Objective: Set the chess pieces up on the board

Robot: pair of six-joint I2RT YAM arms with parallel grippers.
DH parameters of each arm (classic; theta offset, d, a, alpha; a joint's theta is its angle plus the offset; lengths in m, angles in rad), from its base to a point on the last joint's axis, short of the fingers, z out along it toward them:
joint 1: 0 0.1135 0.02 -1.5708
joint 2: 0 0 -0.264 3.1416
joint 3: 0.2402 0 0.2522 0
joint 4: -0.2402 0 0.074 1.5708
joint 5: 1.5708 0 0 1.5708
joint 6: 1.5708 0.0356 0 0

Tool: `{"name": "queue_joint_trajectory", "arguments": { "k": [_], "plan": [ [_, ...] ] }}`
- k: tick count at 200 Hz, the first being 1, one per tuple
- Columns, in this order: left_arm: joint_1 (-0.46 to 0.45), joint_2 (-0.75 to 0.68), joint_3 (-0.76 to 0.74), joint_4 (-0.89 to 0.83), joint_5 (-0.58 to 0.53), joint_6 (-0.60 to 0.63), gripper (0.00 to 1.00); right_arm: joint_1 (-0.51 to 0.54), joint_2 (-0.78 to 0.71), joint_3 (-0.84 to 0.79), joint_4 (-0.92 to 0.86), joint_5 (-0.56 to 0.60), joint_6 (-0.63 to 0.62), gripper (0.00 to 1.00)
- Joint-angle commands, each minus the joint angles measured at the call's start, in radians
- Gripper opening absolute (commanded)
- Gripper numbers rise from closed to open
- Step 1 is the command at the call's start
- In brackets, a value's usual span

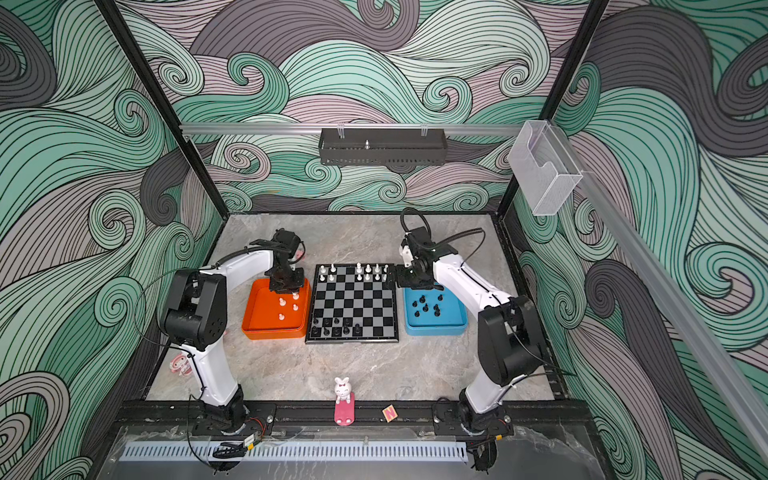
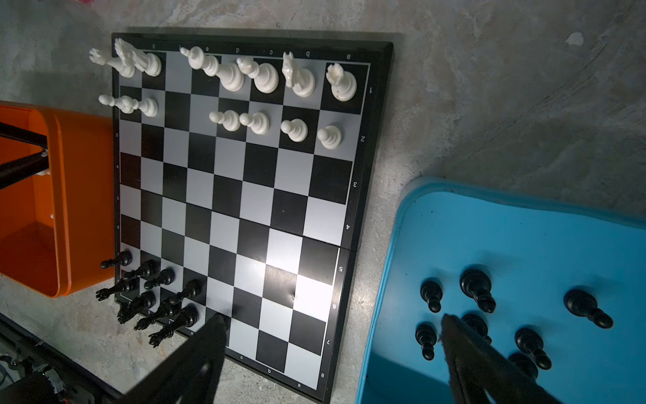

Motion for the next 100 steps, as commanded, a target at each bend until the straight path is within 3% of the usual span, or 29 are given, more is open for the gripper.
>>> {"name": "queue_joint_trajectory", "arguments": {
  "k": [1,51,100],
  "plan": [
    [-0.007,0.017,0.037,-0.036,-0.014,0.001,0.21,-0.009,0.011,-0.011,0.006,-0.007,-0.012,0.95],
    [-0.009,0.015,0.043,-0.049,-0.024,0.004,0.12,-0.008,0.011,-0.014,0.006,-0.009,-0.012,0.95],
    [-0.014,-0.009,0.08,-0.112,-0.06,0.017,0.1,-0.008,0.007,-0.014,0.008,-0.007,-0.013,0.95]
  ]
}}
